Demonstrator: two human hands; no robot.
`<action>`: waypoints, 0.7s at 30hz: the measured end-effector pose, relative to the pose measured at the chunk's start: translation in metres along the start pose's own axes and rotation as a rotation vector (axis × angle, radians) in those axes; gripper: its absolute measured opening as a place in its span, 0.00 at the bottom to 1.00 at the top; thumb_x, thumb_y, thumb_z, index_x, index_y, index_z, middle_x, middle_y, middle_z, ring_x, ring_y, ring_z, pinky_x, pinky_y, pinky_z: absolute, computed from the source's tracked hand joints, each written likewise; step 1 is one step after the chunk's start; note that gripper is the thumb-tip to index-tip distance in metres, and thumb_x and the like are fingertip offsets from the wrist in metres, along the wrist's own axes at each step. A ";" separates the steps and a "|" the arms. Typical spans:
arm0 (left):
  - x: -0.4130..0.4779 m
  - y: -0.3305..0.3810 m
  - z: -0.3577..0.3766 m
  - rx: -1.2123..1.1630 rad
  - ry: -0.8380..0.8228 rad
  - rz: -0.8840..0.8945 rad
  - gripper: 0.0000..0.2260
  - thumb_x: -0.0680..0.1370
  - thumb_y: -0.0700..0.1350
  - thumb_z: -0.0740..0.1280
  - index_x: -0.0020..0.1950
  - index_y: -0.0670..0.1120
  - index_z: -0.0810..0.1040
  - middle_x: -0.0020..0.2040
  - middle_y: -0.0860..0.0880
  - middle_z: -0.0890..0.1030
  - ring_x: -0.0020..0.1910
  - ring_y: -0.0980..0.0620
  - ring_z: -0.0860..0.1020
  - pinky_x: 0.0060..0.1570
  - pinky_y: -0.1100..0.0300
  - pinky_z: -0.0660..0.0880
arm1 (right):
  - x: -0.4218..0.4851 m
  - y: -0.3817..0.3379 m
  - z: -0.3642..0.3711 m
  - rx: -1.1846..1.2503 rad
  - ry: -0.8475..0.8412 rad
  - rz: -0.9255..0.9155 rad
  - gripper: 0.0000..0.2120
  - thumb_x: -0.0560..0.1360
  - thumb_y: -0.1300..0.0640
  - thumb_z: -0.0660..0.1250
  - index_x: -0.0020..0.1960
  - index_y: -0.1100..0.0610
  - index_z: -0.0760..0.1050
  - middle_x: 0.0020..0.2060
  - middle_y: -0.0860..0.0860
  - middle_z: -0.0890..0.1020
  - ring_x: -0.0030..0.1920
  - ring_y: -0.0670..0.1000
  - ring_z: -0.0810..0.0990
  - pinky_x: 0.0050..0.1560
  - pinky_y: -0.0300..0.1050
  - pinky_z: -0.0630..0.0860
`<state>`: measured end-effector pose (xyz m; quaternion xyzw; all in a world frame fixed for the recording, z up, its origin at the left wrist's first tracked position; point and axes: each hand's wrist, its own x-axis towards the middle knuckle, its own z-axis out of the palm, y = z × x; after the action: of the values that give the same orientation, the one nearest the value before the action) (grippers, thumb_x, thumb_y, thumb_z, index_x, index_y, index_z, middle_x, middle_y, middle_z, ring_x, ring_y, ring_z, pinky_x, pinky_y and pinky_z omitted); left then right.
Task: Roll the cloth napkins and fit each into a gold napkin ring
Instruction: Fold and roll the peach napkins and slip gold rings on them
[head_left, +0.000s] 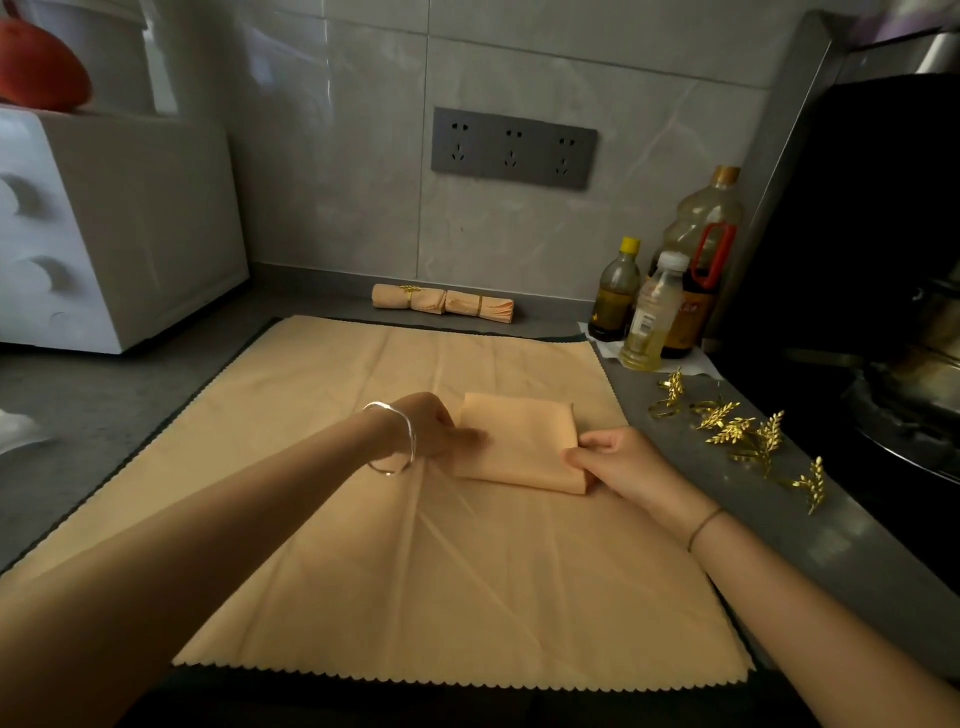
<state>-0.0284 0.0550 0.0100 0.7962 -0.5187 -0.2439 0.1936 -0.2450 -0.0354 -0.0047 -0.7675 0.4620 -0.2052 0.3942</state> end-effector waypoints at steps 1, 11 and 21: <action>0.006 0.004 0.000 -0.035 0.028 0.017 0.26 0.74 0.59 0.67 0.65 0.44 0.72 0.57 0.47 0.76 0.52 0.49 0.75 0.50 0.58 0.73 | 0.000 -0.001 0.000 0.005 0.004 0.009 0.14 0.74 0.58 0.68 0.59 0.61 0.77 0.42 0.49 0.80 0.36 0.41 0.75 0.28 0.24 0.68; 0.046 0.017 0.012 -0.115 0.054 0.181 0.11 0.78 0.54 0.63 0.53 0.50 0.80 0.53 0.51 0.79 0.51 0.52 0.75 0.52 0.62 0.68 | 0.005 0.001 0.003 0.053 0.074 0.003 0.10 0.73 0.59 0.70 0.53 0.59 0.76 0.39 0.52 0.80 0.34 0.44 0.75 0.26 0.27 0.68; 0.052 0.014 0.015 -0.180 0.094 0.156 0.10 0.75 0.49 0.69 0.52 0.47 0.82 0.48 0.52 0.79 0.48 0.53 0.75 0.47 0.63 0.70 | 0.004 -0.004 0.006 -0.439 0.176 -0.195 0.24 0.74 0.48 0.66 0.68 0.50 0.65 0.56 0.48 0.75 0.56 0.49 0.75 0.51 0.42 0.72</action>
<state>-0.0294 0.0013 -0.0042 0.7434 -0.5455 -0.2361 0.3067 -0.2366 -0.0352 -0.0052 -0.8548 0.4517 -0.2032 0.1547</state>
